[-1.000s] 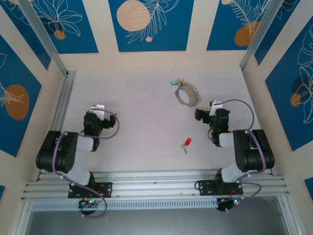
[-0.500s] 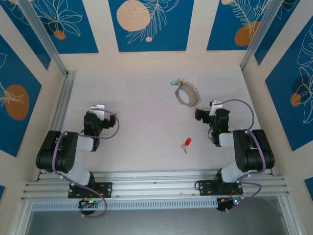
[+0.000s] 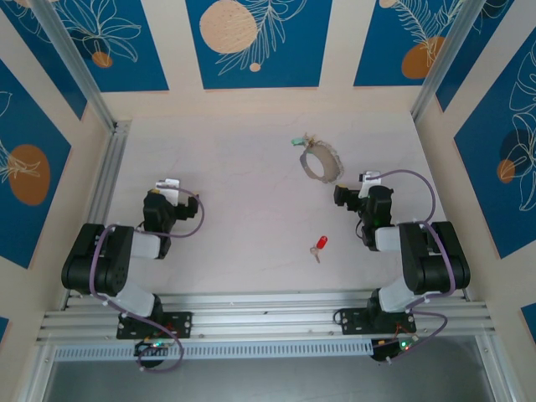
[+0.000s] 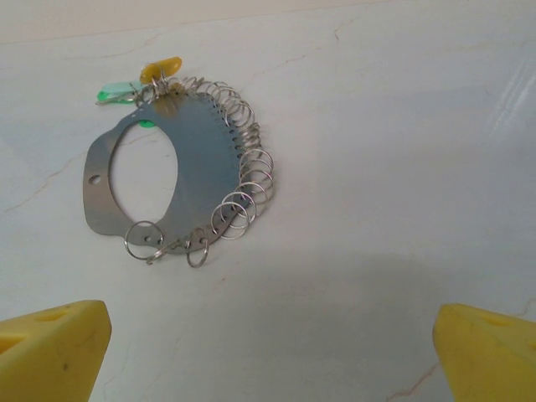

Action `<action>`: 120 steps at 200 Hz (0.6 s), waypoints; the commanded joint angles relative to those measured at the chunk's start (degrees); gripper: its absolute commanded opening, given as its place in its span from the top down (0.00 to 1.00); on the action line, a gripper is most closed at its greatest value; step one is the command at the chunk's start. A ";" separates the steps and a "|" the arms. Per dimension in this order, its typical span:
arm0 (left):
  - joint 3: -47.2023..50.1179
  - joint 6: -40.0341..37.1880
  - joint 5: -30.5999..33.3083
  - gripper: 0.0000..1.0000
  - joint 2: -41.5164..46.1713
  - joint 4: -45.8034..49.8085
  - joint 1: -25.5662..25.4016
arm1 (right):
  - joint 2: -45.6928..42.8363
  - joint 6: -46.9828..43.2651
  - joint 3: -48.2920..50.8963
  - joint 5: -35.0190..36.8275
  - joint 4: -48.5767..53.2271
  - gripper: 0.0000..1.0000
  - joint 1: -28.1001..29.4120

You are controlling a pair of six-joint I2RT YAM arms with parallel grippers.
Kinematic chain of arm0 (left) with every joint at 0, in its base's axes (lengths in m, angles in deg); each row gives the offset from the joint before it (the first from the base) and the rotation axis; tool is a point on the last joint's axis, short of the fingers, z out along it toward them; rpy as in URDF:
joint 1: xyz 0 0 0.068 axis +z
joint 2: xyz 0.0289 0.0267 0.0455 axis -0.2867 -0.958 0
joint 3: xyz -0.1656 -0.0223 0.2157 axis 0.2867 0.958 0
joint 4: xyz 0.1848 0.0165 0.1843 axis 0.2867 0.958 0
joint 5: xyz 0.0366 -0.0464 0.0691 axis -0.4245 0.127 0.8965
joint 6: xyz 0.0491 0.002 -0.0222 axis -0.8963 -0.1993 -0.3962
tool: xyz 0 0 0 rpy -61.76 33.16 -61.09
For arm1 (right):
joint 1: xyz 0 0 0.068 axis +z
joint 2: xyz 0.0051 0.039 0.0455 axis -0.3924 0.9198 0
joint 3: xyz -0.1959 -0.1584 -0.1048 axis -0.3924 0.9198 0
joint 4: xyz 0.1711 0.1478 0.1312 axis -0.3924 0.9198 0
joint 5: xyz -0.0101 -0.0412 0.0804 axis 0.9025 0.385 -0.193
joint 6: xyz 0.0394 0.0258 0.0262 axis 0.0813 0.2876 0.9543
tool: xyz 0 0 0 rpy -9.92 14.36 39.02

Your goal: Put the keys on the keyring

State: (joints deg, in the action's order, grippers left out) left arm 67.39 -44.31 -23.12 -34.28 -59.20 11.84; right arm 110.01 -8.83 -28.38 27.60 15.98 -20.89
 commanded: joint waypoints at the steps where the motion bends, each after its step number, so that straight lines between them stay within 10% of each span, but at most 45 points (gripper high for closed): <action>1: -1.28 0.84 2.20 0.00 5.71 4.83 0.40 | -5.19 -1.88 -5.10 6.79 11.99 0.01 3.02; 48: -14.14 13.37 8.78 0.00 23.49 41.82 -7.76 | -18.28 6.76 -18.32 7.42 45.24 0.01 9.60; 80: -21.78 20.19 -4.35 0.00 25.91 57.20 -13.70 | -17.68 12.67 -25.21 -1.25 62.68 0.01 10.62; 120: -19.55 28.67 -22.62 0.00 24.13 50.93 -15.89 | -5.72 8.98 -35.78 -10.38 70.22 0.01 11.00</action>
State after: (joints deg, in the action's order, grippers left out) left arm 46.03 -23.19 -32.19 -8.53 -10.57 -2.87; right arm 96.42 1.12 -56.27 24.59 74.58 -10.70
